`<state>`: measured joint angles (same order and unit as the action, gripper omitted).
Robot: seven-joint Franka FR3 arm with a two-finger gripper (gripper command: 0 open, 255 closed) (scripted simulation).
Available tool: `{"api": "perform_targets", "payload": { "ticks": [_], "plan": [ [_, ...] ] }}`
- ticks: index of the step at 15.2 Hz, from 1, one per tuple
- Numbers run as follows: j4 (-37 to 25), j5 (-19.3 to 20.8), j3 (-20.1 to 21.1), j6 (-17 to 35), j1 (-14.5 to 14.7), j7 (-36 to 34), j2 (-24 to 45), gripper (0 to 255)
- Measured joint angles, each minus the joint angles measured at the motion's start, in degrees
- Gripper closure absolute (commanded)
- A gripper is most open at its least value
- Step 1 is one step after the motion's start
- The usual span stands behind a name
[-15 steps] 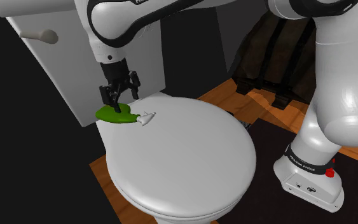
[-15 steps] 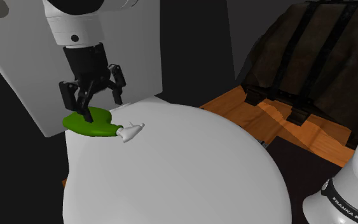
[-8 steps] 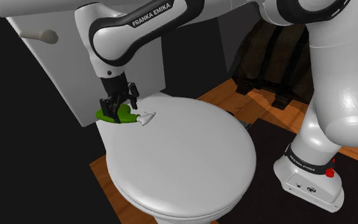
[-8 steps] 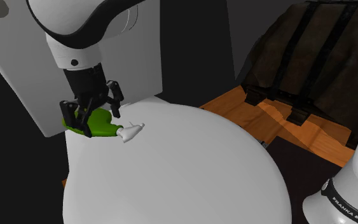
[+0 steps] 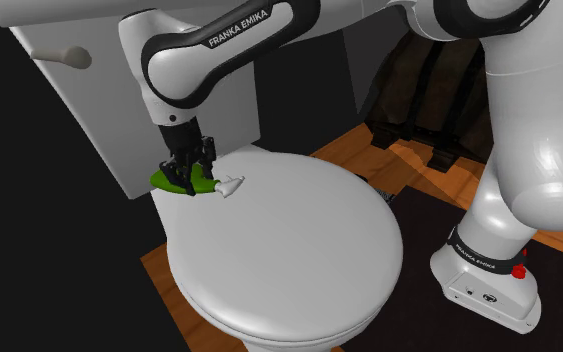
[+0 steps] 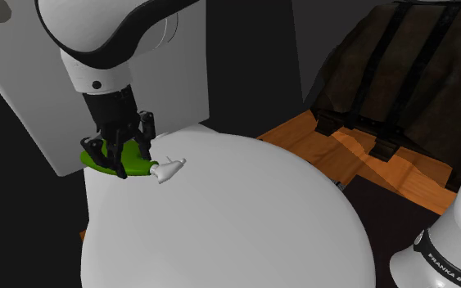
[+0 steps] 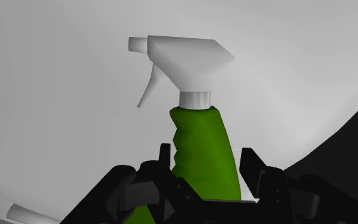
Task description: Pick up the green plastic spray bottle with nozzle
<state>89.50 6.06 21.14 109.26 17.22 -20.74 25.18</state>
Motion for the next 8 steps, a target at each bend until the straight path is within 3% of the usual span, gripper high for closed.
{"api": "perform_targets", "payload": {
  "ticks": [8],
  "plan": [
    [-1.44,-0.26,0.13,-2.05,0.00,0.07,-0.60,255]
  ]
}}
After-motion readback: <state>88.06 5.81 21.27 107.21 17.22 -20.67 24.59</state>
